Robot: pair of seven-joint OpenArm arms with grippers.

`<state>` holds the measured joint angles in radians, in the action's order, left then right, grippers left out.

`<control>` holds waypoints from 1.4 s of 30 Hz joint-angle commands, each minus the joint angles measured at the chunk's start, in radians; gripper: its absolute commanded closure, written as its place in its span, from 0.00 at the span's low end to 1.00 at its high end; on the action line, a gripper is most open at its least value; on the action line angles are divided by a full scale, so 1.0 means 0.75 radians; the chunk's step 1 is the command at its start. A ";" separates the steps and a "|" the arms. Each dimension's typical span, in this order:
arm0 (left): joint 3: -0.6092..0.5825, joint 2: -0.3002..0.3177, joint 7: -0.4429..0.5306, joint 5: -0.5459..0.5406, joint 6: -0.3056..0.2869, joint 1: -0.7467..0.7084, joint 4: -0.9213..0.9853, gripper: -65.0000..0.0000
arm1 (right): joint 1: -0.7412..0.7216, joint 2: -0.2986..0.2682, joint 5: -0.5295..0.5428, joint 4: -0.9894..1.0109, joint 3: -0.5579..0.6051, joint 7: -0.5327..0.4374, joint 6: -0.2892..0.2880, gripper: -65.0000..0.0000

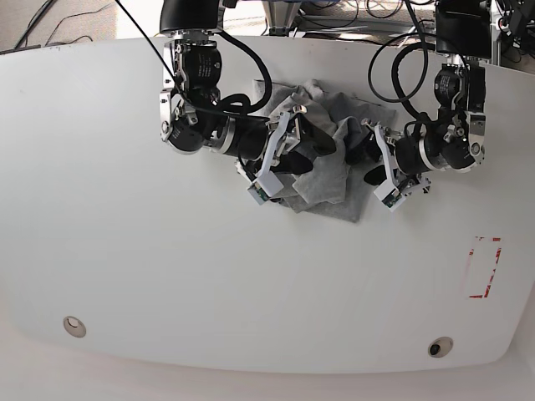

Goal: Layout the t-shirt on the table in an organized manner, then fold the t-shirt properly
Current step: 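Open the left gripper and move it away from the shirt, then tuck and flatten the shirt bundle edges with the right gripper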

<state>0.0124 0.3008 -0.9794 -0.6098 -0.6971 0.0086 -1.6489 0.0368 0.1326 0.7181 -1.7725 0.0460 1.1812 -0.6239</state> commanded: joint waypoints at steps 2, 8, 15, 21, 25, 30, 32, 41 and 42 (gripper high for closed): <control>0.117 0.019 0.020 -0.021 -0.001 0.028 -0.104 0.53 | -0.087 0.029 -0.024 0.053 0.148 -0.050 0.058 0.43; 0.240 0.083 -0.056 -0.019 -0.001 0.116 -0.157 0.53 | -0.136 0.033 -0.112 0.081 0.261 -0.115 0.072 0.43; 0.416 0.158 -0.062 -0.019 -0.001 0.178 -0.157 0.53 | -0.189 -0.022 -0.128 0.059 0.126 -0.115 0.064 0.44; 0.502 0.210 -0.062 -0.019 -0.001 0.178 -0.153 0.53 | -0.220 -0.186 -0.116 0.040 0.083 -0.119 0.062 0.44; 0.551 0.230 -0.062 -0.017 -0.001 0.155 -0.151 0.53 | -0.210 -0.268 -0.116 0.010 0.067 -0.119 0.062 0.44; 0.586 0.248 -0.060 -0.017 -0.001 0.084 -0.151 0.53 | -0.132 -0.331 -0.116 -0.035 0.071 -0.117 0.062 0.44; 0.590 0.257 -0.058 -0.017 -0.001 0.069 -0.151 0.53 | -0.103 -0.333 -0.116 -0.052 0.071 -0.117 0.062 0.44; 0.594 0.291 -0.058 -0.017 -0.001 -0.037 -0.153 0.54 | -0.034 -0.243 -0.128 -0.060 0.138 -0.119 0.062 0.44; 0.594 0.291 -0.058 -0.017 -0.001 -0.043 -0.155 0.54 | -0.034 -0.239 -0.128 -0.058 0.146 -0.119 0.062 0.44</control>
<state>0.4496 0.4957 -1.0431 -0.6106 -0.6991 -0.0296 -1.7466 0.0296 -0.0696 0.5938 -1.7935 0.1326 1.1210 -0.5720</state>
